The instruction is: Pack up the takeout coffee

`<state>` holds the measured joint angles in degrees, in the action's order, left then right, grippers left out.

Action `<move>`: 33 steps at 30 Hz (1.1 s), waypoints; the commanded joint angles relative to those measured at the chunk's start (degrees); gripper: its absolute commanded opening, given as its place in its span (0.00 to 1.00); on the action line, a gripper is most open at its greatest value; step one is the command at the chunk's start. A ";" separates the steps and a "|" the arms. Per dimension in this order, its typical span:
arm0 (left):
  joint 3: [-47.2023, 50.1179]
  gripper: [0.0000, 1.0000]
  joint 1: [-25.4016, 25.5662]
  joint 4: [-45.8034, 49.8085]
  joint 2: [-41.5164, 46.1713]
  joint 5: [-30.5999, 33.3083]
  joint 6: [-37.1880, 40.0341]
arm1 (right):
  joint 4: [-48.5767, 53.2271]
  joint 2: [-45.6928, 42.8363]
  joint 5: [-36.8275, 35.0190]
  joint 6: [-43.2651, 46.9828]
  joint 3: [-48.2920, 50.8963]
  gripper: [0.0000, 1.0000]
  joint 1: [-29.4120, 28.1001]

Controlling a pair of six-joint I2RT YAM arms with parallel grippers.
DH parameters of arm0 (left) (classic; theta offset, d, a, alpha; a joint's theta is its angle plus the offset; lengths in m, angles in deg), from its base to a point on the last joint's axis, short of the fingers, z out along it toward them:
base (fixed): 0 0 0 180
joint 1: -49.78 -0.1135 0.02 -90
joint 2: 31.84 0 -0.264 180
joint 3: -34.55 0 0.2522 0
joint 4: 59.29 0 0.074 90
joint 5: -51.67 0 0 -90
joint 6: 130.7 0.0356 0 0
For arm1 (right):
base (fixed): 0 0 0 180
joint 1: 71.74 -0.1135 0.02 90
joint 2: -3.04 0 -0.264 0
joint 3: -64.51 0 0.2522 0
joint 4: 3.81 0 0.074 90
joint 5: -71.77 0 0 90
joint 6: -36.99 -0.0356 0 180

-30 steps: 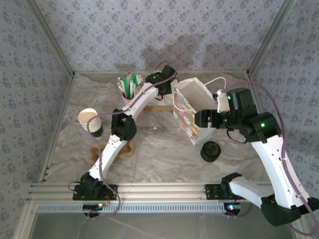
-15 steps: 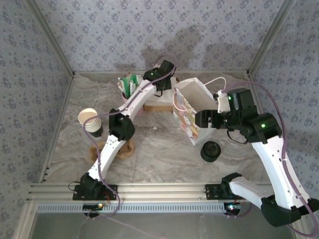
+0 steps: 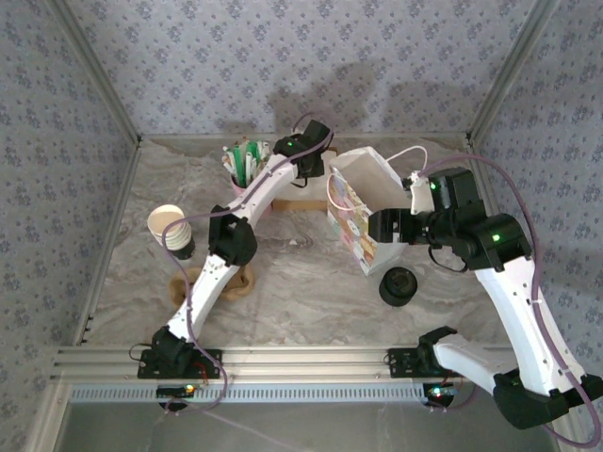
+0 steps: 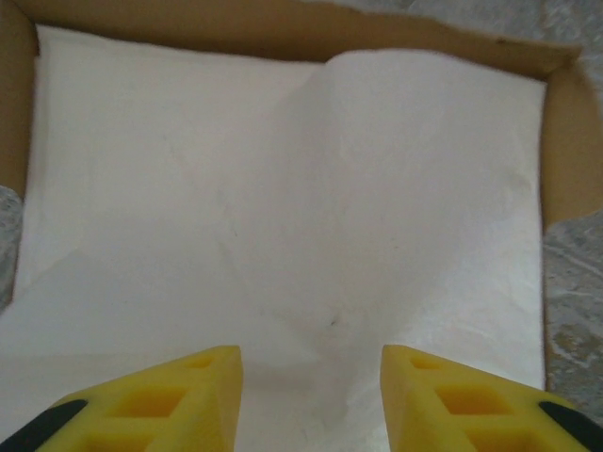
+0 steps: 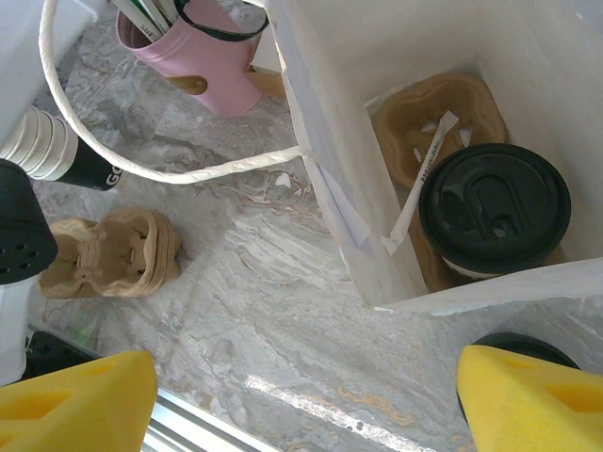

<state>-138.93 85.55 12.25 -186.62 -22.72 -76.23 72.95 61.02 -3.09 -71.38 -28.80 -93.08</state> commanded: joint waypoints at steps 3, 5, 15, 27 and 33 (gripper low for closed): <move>-1.65 0.48 -0.46 -0.64 -2.92 -1.85 -0.93 | -0.38 -0.67 1.12 1.15 0.71 0.85 0.42; -1.65 0.53 -0.55 -0.83 -3.72 -2.15 -1.19 | -0.23 -0.67 1.19 1.23 0.71 0.85 0.50; -1.65 0.48 -1.14 -1.27 -6.06 -3.51 -2.09 | -0.47 -0.63 1.46 1.28 1.04 0.85 0.51; -1.65 0.12 -1.21 -1.01 -3.61 -3.01 -1.83 | -0.34 -0.67 1.63 1.49 1.06 0.85 0.65; -1.65 0.09 -1.07 -0.54 -1.18 -2.11 -1.35 | -0.28 -0.62 1.66 1.62 0.96 0.85 0.71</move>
<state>-138.93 84.54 11.03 -191.39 -25.65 -78.28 72.67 60.93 -2.31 -70.98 -28.01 -92.73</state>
